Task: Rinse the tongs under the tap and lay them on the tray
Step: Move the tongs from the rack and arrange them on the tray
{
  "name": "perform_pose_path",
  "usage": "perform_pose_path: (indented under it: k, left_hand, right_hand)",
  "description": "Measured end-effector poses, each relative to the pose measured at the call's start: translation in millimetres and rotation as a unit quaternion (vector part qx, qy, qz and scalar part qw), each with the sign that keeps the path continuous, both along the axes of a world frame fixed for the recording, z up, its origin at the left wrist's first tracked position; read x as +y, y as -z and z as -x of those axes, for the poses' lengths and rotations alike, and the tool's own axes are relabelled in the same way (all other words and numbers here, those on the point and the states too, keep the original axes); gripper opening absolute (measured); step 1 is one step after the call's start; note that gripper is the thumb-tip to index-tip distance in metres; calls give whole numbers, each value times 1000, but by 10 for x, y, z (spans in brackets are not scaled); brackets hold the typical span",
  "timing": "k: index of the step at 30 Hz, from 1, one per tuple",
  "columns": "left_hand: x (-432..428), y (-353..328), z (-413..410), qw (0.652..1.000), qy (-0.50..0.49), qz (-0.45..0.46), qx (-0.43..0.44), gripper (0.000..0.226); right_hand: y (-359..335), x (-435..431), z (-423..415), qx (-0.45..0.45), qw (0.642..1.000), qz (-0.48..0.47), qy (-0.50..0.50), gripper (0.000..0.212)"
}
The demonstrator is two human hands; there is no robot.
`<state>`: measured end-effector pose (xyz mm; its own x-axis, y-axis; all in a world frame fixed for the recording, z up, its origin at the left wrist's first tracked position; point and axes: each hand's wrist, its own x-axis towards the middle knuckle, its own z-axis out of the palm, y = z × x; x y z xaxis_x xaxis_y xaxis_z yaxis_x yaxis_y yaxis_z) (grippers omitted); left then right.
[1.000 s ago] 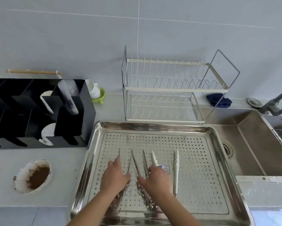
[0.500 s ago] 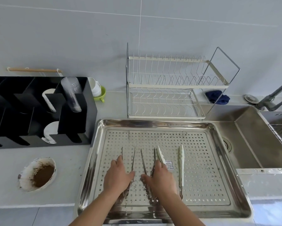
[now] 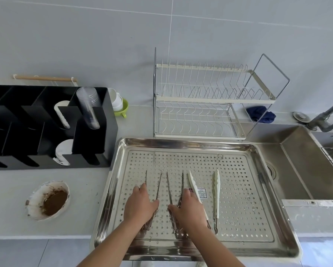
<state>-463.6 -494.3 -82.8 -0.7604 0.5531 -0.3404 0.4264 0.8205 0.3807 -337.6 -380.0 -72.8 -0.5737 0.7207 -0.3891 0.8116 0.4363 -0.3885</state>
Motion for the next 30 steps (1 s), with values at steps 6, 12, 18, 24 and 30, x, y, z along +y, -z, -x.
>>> perform_pose_path:
  k: [6,12,18,24,30]
  left_hand:
    - [-5,13,7,1000,-3,-10,-3,85]
    - [-13,43,1,1000,-9,-16,-3,86]
    - [-4,60,20,1000,-12,-20,2,86]
    - [7,82,23,1000,-11,-17,3,86]
    - [-4,101,15,1000,-17,-23,-6,86]
  right_hand:
    - [1,-16,47,1,1000,11,7,66]
    - [9,-14,41,1,1000,11,10,68]
    - [15,-20,35,3,1000,13,14,69]
    - [28,-14,32,7,1000,14,14,68]
    - [45,-9,13,14,1000,20,14,65]
